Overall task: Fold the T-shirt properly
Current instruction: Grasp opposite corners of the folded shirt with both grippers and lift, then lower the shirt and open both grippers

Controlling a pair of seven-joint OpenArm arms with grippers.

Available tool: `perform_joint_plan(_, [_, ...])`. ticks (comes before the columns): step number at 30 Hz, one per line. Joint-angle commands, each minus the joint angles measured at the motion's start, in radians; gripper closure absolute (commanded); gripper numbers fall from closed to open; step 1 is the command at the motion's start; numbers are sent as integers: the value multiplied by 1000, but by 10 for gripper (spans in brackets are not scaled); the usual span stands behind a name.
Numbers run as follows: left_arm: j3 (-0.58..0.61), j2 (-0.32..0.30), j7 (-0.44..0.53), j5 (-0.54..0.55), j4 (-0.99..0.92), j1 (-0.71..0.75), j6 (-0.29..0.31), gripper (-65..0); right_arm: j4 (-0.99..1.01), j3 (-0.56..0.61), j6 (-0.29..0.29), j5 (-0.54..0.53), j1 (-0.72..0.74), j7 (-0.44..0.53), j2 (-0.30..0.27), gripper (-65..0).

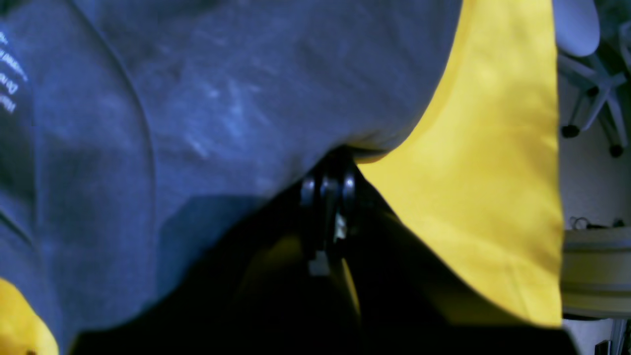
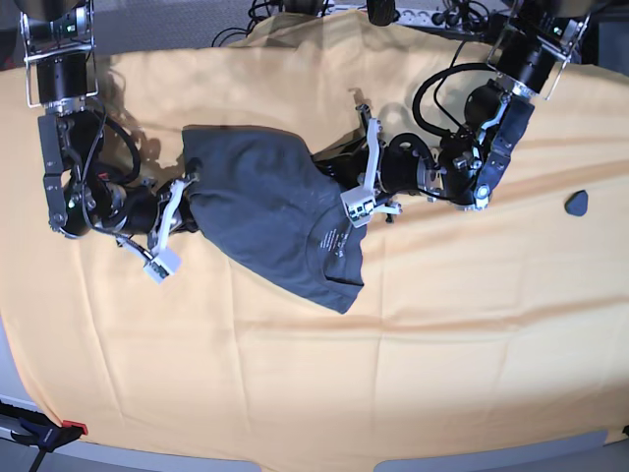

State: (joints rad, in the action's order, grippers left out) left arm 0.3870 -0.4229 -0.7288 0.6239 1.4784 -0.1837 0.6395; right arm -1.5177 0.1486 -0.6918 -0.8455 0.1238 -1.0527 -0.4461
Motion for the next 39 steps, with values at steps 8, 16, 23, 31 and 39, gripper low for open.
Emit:
perform_joint_plan(8, [-19,-26,-119,-172,-13,-146,-143,0,-188,-26,26,-15,-111,0,-19,0])
perform_joint_plan(16, [-19,-27,-104,-171,-12,-256,-143,0,-449,-92,97,-14,-269,-51,-19,0])
perform_joint_plan(23, [-23,-103,-205,-26,43,-301,-136,0,-531,-196,221,203,-344,97,-19,0])
perform_joint_plan(31, [-42,-259,-345,183,122,-197,-198,0,-459,-259,166,190,-272,179,-16,0])
perform_joint_plan(39, [-42,-166,-229,-150,120,-32,-467,0,-111,-121,81,192,-120,190,-6,0])
